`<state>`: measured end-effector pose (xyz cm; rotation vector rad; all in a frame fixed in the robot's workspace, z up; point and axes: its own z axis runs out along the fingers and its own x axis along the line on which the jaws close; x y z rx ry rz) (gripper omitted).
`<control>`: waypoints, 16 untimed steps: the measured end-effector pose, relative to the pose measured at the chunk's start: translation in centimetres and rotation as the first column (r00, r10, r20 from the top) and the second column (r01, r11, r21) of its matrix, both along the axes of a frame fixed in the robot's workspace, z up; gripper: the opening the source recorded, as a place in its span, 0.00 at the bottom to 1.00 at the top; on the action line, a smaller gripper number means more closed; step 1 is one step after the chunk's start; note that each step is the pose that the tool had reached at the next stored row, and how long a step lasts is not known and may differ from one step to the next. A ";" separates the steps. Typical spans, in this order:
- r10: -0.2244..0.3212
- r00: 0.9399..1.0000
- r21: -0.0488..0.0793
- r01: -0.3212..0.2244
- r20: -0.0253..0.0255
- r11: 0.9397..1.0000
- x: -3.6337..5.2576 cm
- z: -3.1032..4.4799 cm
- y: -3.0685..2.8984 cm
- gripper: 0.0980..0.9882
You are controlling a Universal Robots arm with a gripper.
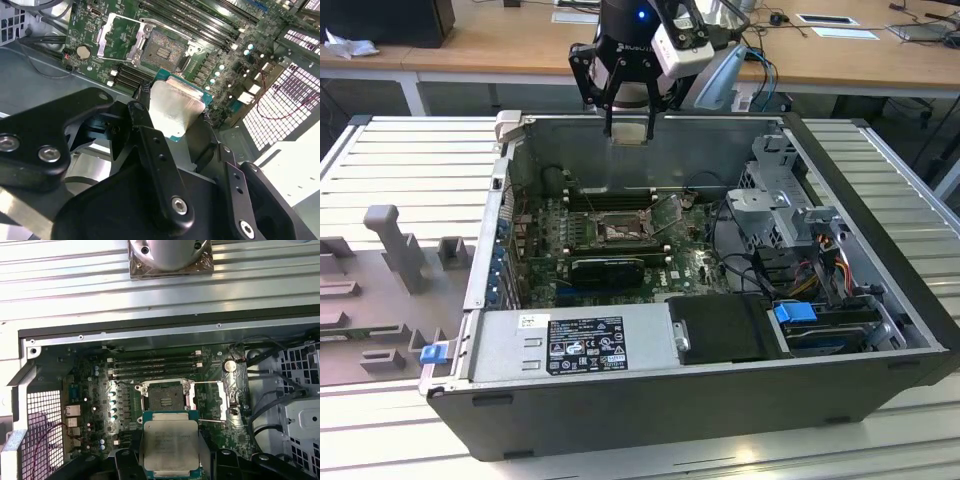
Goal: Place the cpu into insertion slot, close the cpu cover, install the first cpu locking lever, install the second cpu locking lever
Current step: 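Place the cpu into insertion slot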
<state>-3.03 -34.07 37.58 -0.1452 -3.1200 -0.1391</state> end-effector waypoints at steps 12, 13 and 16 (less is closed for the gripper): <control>-0.051 0.999 0.000 0.051 0.000 0.999 0.00 -0.01 0.00 0.48; -0.057 0.998 0.000 0.057 0.000 0.998 0.00 -0.02 0.00 0.48; -0.067 0.998 0.000 0.067 0.000 0.998 0.00 -0.16 0.00 0.48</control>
